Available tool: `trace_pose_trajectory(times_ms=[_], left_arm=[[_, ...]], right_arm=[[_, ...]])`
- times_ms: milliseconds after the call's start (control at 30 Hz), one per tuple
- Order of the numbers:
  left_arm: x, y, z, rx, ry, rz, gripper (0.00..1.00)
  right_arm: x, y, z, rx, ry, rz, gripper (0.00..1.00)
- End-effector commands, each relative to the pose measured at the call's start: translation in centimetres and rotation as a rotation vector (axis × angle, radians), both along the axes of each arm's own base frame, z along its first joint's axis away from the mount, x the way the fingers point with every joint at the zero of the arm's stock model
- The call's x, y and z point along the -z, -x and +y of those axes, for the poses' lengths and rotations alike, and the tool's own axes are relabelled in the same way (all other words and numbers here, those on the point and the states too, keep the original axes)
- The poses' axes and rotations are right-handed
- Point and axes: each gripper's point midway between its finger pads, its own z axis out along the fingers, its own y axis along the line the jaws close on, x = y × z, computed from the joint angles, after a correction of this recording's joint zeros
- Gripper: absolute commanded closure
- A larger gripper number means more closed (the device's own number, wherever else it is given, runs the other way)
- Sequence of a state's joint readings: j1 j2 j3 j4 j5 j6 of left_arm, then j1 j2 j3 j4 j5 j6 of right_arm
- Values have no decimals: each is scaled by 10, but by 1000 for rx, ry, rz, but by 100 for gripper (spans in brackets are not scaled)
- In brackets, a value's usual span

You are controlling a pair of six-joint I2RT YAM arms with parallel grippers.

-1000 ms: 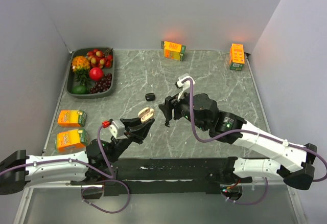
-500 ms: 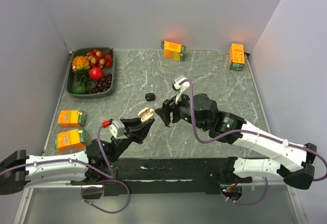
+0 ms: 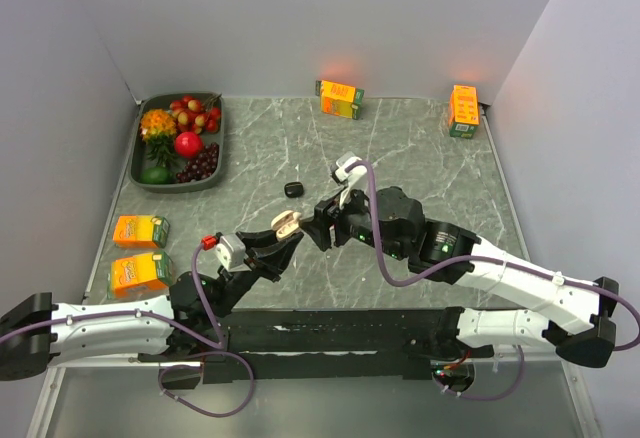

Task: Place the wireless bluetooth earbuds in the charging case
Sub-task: Place the earbud in the charging case.

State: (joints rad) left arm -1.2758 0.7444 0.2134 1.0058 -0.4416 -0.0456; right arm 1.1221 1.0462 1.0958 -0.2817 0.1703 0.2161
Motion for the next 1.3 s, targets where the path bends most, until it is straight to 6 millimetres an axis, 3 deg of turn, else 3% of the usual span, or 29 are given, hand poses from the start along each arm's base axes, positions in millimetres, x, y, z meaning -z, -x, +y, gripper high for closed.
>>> trace_pose_trajectory(times_ms=[0, 233, 700, 933, 1267], left_arm=[[-16, 2, 3, 8, 62, -15, 99], [-16, 2, 5, 9, 64, -14, 99], [-17, 4, 5, 17, 65, -15, 99], [-16, 4, 6, 13, 66, -16, 99], [-14, 2, 7, 2, 62, -19, 99]], right_arm=[[-38, -5, -7, 56, -87, -56, 33], [-44, -20, -24, 156, -70, -81, 33], [-22, -38, -8, 175, 27, -37, 33], [-21, -31, -4, 129, 3, -29, 33], [-38, -10, -2, 39, -86, -81, 33]])
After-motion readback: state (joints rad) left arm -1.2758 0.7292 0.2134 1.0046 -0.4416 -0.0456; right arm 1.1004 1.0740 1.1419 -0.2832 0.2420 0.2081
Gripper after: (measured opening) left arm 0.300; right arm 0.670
